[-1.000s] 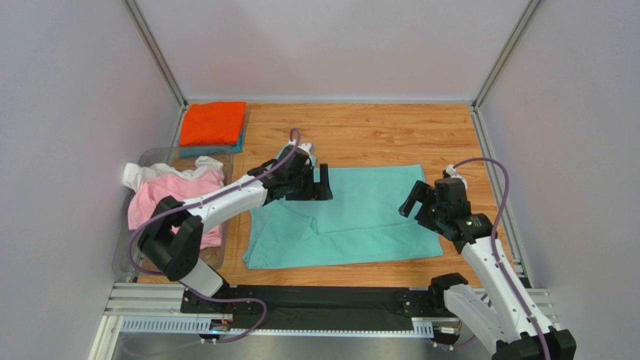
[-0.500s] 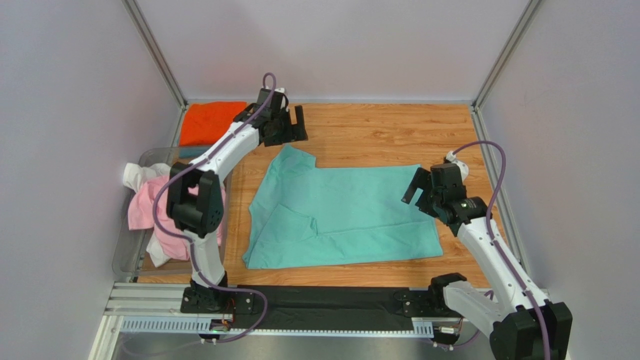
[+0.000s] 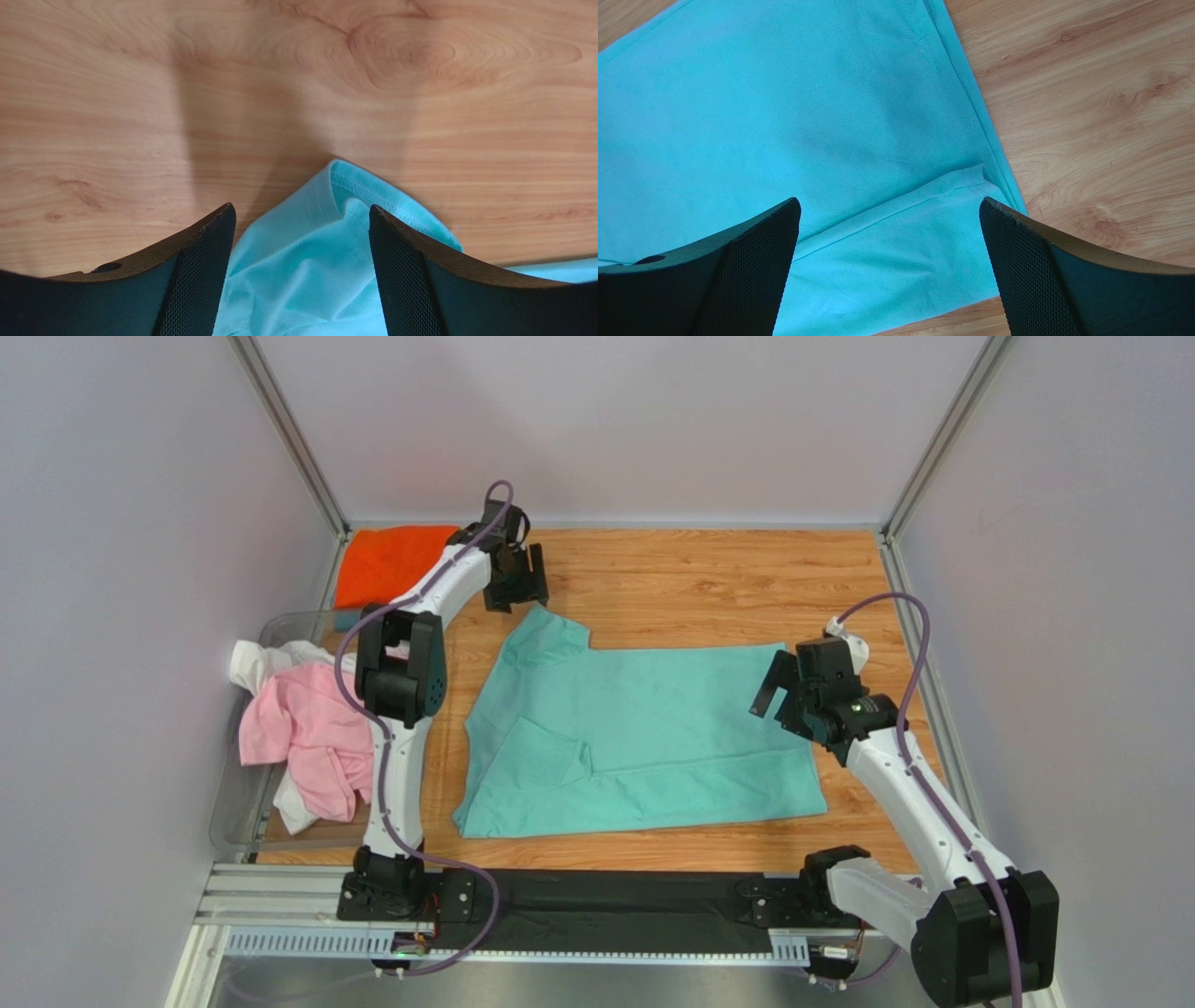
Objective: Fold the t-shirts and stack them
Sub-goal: Fold the tshirt
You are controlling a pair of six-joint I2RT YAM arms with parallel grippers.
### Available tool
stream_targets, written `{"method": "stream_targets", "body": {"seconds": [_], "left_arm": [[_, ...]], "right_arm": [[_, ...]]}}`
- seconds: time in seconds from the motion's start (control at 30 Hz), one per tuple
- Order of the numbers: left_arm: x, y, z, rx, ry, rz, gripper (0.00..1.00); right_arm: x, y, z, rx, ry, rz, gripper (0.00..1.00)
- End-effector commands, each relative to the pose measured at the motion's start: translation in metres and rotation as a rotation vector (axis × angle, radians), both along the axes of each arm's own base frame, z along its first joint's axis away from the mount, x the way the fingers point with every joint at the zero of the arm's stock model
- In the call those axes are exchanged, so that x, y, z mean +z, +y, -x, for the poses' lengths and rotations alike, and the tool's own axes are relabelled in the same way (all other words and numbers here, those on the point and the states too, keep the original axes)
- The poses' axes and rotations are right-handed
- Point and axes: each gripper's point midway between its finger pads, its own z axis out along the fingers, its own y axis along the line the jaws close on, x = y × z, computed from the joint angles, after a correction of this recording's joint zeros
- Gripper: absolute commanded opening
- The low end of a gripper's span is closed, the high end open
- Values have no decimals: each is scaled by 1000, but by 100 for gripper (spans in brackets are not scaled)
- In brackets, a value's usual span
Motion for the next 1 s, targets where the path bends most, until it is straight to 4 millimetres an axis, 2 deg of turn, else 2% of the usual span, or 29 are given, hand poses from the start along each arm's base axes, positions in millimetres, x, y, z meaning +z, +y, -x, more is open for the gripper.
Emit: {"method": "stream_targets", "body": {"seconds": [0.0,0.17,0.3,0.37,0.4,0.5,0.53,0.57,0.63,0.67,0.73,0.8,0.83,0.93,0.97], "left_arm": [[15,3,-19,-2,-55,-5,76],[3,-3,-26,-25,-50,12,65],[-2,-15,-27,-58,-42,77,61],[-5,-16,-27,-58,-37,83,47],[-6,-17,-28,-59,-42,85,36],[-5,-17,-28,-60,-54,90,17],[0,-18,-27,-62,-64,96,14],[-3,-20,-23,-75,-57,108,11],[10,-22,-25,-90,-99,125,1],[6,-23,-20,-98,-89,130,0],[22,-25,-21,-118,-137,144,0],[23,-26,-14,-150,-145,150,0],[35,-26,-12,-161,-167,150,0],[48,-23,0,-187,-192,146,0],[45,-23,6,-197,-189,151,0]], "right_arm": [[12,-8,-12,-21,-57,39,100],[10,-9,-13,-21,-49,46,100],[8,-9,-13,-24,-40,50,100],[5,-9,-13,-24,-31,50,100],[5,-9,-13,-24,-30,52,100],[3,-10,-14,-25,-22,54,100],[3,-10,-14,-25,-21,54,100],[3,-11,-15,-26,-21,58,100],[2,-11,-17,-30,-22,60,100],[3,-10,-19,-30,-24,61,100],[4,-11,-22,-36,-24,59,100],[7,-10,-31,-43,-26,55,100],[8,-11,-35,-57,-25,51,100],[15,-14,-57,-85,-26,45,100],[18,-12,-72,-84,-24,45,100]]}}
